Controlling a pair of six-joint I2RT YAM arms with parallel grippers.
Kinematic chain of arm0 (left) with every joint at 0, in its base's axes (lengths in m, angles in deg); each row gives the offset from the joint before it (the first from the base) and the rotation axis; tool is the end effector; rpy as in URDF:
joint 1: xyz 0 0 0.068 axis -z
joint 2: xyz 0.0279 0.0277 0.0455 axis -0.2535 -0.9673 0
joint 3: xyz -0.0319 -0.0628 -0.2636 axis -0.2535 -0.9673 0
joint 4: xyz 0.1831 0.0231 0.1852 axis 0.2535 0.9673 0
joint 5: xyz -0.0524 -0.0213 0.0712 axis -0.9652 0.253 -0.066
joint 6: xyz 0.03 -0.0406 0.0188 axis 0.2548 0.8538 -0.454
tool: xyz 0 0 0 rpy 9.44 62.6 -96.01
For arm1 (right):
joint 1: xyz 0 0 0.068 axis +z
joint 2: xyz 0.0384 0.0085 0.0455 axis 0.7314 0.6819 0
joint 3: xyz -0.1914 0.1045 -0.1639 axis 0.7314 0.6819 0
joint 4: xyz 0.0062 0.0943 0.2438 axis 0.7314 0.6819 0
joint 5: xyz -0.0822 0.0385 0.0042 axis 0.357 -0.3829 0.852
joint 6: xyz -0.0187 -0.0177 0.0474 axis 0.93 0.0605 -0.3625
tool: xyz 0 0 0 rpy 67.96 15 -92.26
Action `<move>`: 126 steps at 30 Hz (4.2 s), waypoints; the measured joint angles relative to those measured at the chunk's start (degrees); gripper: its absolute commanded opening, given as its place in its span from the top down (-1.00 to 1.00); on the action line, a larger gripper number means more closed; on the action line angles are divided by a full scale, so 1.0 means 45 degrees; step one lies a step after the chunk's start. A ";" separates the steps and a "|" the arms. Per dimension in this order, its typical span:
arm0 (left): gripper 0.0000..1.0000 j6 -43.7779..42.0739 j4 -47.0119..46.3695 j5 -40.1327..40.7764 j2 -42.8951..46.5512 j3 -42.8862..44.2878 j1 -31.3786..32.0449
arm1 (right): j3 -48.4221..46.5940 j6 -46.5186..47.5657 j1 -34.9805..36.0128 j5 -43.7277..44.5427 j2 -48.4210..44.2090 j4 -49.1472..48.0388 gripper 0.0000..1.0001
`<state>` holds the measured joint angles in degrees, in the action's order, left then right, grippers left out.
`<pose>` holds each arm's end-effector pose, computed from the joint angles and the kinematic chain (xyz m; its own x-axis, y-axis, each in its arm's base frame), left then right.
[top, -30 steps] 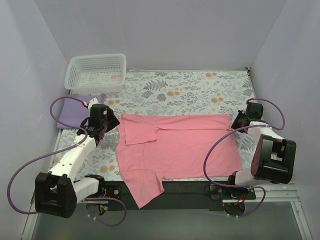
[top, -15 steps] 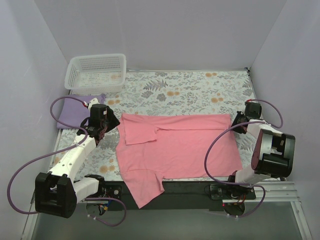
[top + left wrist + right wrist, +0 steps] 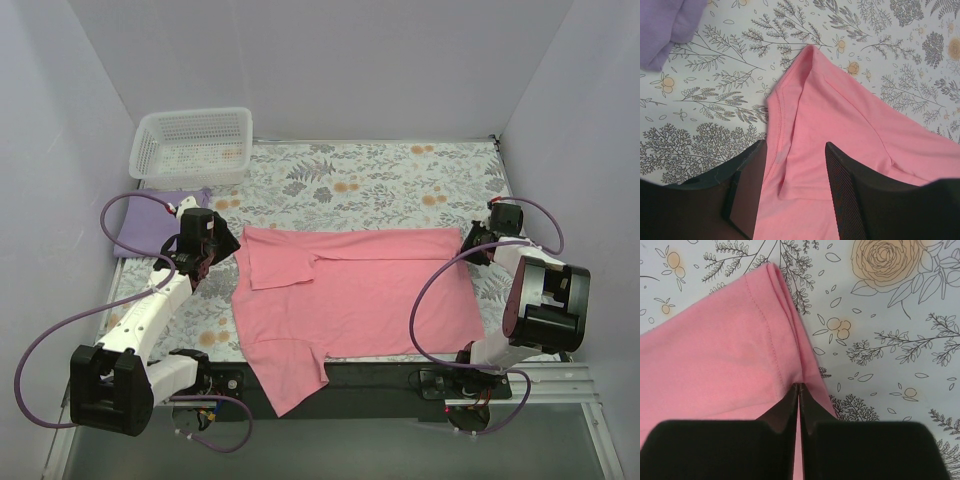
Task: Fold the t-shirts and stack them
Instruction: Fold the tshirt
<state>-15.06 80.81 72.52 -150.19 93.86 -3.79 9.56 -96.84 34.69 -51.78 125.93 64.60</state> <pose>0.2273 -0.0378 0.2349 -0.2471 -0.9193 -0.3064 -0.6309 0.3926 -0.6692 0.2877 -0.0592 0.1630 -0.7028 0.4107 -0.5809 0.3417 0.9111 0.2307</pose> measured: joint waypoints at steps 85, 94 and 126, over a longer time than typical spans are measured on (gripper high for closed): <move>0.04 0.0063 0.1622 0.1355 -1.4634 1.3250 0.1001 | -0.6295 -0.0894 0.0311 -0.2458 0.6042 -0.1724 0.15; -0.03 -0.0311 0.1481 0.1608 -0.8782 0.8689 0.2443 | -0.3852 -0.0340 0.0296 -0.1938 0.1370 0.0165 0.02; 0.31 0.2268 0.3050 0.0733 -0.3366 -0.0209 0.4051 | 0.3191 0.0019 0.2681 -0.1783 -0.7708 0.2735 -0.07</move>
<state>-4.86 94.53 75.82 -165.34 92.92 14.44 23.92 -96.76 46.75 -59.80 91.24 76.91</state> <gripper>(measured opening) 0.356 0.536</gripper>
